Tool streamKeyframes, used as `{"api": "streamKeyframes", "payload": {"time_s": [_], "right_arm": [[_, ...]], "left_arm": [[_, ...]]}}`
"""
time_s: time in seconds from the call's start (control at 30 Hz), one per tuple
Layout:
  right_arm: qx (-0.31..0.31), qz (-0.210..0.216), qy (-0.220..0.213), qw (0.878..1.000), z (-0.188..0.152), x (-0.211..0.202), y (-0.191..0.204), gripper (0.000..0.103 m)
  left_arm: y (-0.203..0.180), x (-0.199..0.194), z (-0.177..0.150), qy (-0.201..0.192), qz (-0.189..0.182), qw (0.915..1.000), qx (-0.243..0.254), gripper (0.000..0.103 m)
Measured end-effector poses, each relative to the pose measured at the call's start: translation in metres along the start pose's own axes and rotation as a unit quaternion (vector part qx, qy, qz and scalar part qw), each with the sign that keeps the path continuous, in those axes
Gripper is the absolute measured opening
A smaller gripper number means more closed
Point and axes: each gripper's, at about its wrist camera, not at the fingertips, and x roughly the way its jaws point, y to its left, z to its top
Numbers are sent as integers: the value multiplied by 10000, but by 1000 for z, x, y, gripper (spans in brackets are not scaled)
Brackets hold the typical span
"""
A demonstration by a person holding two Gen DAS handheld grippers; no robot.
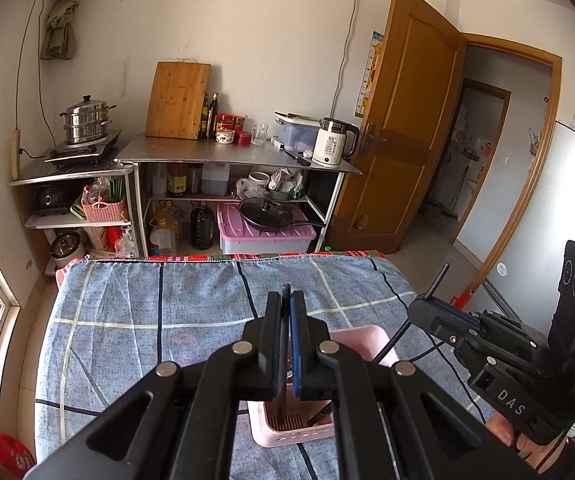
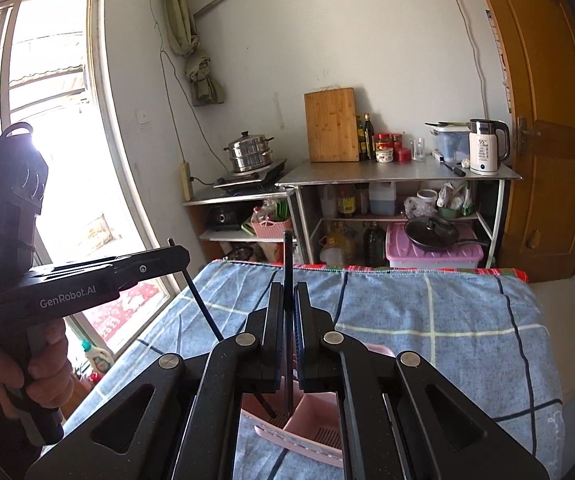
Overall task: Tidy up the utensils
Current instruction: 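Lower the chopsticks into the basket compartments and open both grippers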
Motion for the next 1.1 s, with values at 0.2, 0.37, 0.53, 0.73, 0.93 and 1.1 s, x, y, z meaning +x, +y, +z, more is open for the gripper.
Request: {"api": "streamKeyframes", "payload": {"time_s": [0.2, 0.37, 0.53, 0.73, 0.93, 1.1], "right_arm": [[4, 18, 165, 9999, -4, 5, -1, 5], [40, 15, 105, 9999, -6, -5, -4, 13], [29, -37, 14, 10000, -8, -22, -5, 16], [29, -82, -149, 9999, -18, -55, -8, 17], [-31, -96, -307, 9995, -44, -96, -7, 17], [73, -108, -159, 9998, -80, -118, -16, 17]], "left_arm": [[4, -2, -4, -99, 53, 9999, -89, 8], [3, -16, -6, -307, 114, 9994, -88, 29], [-1, -37, -10, -550, 225, 9982, -15, 34], [-8, -69, -29, -827, 158, 9964, -47, 43], [-19, -92, -69, -856, 50, 9963, -63, 49], [-30, -97, -115, -685, -76, 9976, 0, 49]]}}
